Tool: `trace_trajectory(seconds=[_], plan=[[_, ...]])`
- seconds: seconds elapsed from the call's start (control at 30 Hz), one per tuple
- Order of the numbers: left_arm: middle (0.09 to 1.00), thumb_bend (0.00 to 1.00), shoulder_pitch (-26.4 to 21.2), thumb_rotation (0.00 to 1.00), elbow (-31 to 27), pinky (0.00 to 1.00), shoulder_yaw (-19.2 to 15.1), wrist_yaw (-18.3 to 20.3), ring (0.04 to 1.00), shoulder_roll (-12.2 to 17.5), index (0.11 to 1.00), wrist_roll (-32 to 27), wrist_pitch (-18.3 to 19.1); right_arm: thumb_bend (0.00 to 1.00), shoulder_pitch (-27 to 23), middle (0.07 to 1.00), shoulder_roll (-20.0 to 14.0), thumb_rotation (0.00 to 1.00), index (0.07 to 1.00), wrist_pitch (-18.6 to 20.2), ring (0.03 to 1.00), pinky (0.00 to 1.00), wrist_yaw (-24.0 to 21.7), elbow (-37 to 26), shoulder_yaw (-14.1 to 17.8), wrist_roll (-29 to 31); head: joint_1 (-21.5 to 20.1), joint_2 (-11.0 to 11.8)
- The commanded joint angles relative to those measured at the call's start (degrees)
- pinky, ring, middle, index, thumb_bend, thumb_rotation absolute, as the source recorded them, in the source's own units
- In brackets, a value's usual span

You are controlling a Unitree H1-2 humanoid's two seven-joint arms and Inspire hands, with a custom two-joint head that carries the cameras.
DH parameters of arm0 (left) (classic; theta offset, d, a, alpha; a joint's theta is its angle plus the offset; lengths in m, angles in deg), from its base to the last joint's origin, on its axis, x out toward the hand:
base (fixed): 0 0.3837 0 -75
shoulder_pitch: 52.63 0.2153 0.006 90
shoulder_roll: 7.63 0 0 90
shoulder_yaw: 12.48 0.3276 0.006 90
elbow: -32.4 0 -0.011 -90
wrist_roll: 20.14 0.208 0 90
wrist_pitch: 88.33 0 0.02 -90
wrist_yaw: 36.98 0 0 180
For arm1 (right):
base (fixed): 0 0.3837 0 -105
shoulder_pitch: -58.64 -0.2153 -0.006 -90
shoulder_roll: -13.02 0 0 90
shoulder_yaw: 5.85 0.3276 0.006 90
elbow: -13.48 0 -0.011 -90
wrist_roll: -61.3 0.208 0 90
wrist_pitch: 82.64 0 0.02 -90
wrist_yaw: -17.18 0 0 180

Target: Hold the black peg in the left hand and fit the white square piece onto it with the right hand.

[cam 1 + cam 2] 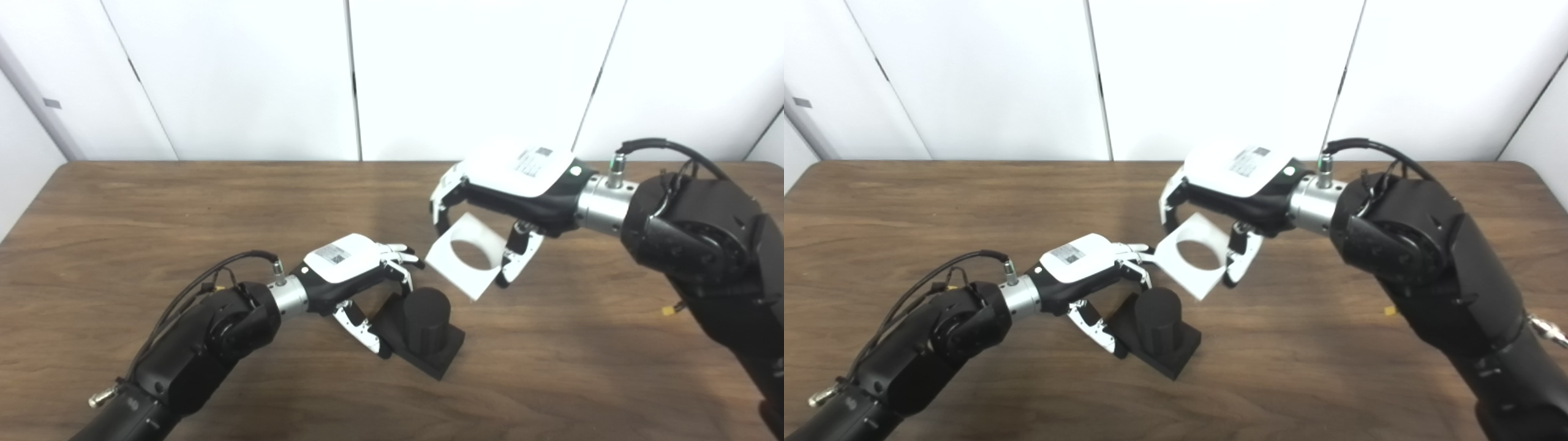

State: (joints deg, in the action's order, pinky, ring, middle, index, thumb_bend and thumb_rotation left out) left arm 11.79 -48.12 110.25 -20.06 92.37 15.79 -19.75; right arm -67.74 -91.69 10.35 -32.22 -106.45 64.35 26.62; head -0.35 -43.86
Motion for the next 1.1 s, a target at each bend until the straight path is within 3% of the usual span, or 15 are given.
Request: trace_trajectory(seconds=[0.0,0.23,0.63,1.07], plan=[[0.896,0.52,0.5,0.06,1.2,0.88,2.1,2.9,0.945,-0.5,0.489,3.7,0.3,0.52,-2.1,0.74,0.2,0.13,0.477,1.1,0.793,0.76,-0.1,-2.0,0.9,0.7,0.0,0.0],[0.895,0.52,0.6,0.06,0.9,0.87,2.0,2.9,0.946,-0.6,0.489,3.9,0.4,0.52,-1.2,0.736,1.2,0.13,0.478,0.4,0.778,0.73,-1.1,-2.4,-0.7,1.1,0.2,-0.3],[0.897,0.52,0.6,0.06,0.7,0.87,1.9,2.7,0.947,-0.8,0.489,3.8,0.5,0.52,-0.3,0.739,3.0,0.13,0.478,1.1,0.789,0.76,-2.8,-2.6,-1.8,0.8,0.6,-0.7],[0.898,0.52,0.7,0.06,0.7,0.88,2.0,2.4,0.945,-1.3,0.489,4.0,0.5,0.52,0.3,0.739,3.8,0.13,0.478,-0.8,0.781,0.76,-1.3,0.5,-2.4,0.6,0.8,-0.9]])
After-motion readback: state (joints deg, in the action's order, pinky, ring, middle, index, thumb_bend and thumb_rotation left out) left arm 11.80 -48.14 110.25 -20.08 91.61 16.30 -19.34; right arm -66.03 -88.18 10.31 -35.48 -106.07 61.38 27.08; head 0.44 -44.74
